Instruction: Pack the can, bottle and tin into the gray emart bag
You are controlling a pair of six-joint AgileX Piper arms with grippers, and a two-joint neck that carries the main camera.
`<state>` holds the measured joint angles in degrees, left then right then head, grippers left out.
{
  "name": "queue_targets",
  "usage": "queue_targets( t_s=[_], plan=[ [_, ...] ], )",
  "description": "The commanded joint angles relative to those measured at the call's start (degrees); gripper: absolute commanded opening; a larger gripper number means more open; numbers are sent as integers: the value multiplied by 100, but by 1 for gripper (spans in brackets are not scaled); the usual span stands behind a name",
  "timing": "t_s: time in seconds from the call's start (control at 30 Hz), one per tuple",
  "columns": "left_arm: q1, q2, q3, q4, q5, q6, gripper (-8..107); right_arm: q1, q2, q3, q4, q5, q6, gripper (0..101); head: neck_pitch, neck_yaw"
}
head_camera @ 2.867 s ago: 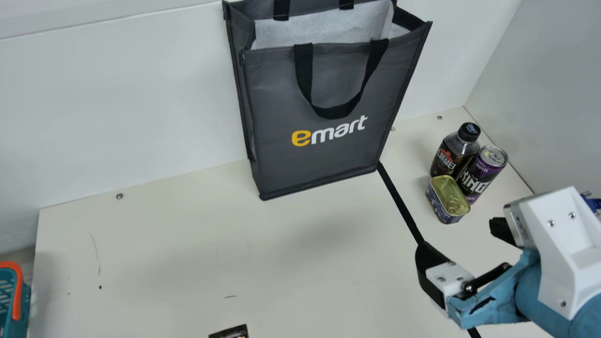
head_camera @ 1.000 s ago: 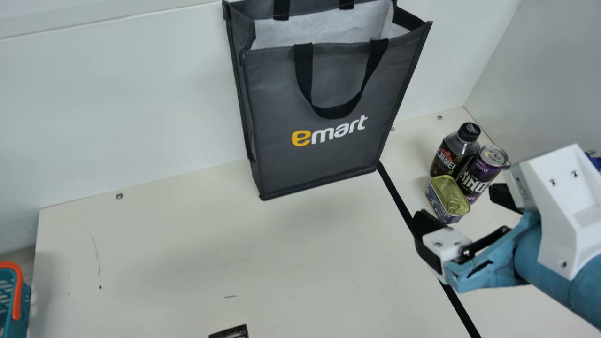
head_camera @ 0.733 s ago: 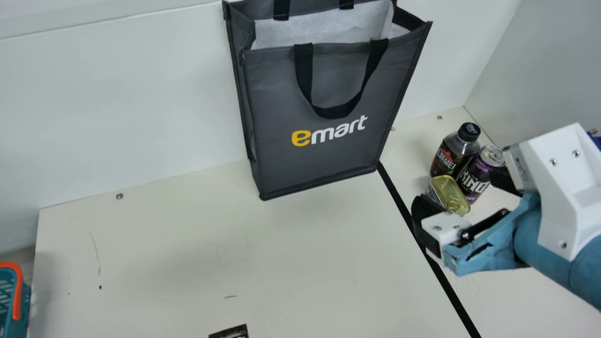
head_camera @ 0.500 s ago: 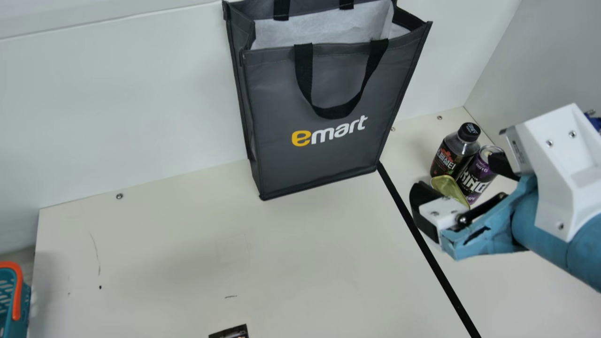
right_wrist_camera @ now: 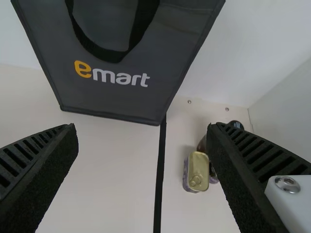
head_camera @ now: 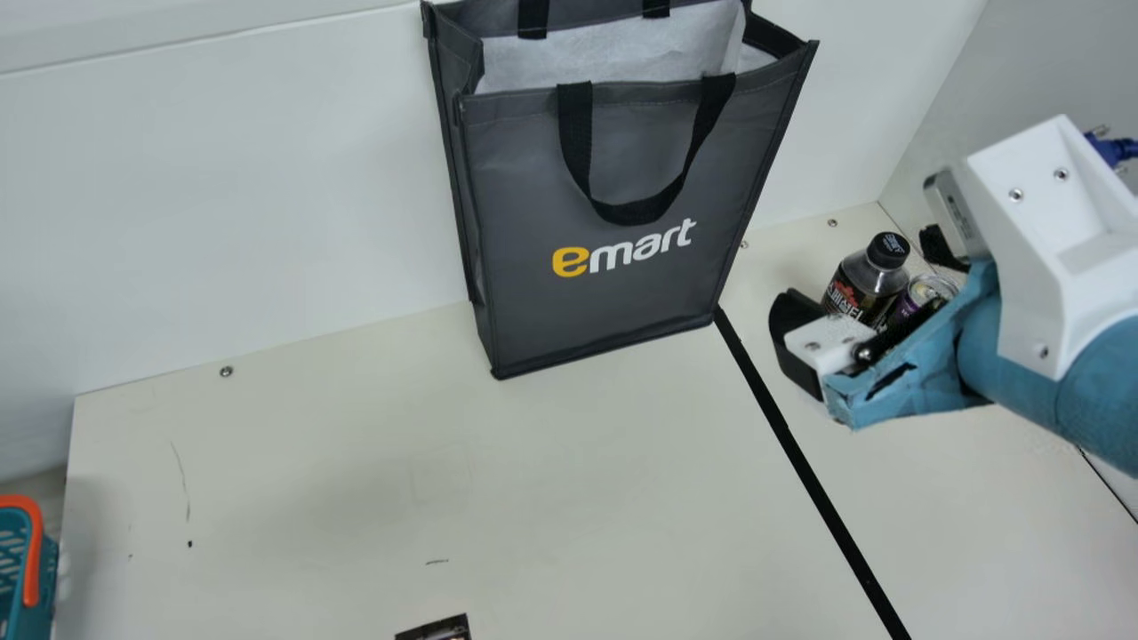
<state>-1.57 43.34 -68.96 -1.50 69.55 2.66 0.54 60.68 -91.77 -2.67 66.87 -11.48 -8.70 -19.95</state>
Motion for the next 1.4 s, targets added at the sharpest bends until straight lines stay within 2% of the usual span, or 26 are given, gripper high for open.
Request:
queue_targets(
  t_s=[0.0, 0.73, 1.37],
  plan=[
    [0, 0, 0, 0, 0, 0, 90, 4, 77, -89, 17, -10, -84, 91, -130, -5],
    [0, 0, 0, 0, 0, 0, 90, -155, 1272, -1444, 263, -104, -1069, 91, -130, -5],
    [0, 0, 0, 0, 0, 0, 90, -304, 2346, -2725, 803, -23, -2325, 91, -130, -5]
  ],
)
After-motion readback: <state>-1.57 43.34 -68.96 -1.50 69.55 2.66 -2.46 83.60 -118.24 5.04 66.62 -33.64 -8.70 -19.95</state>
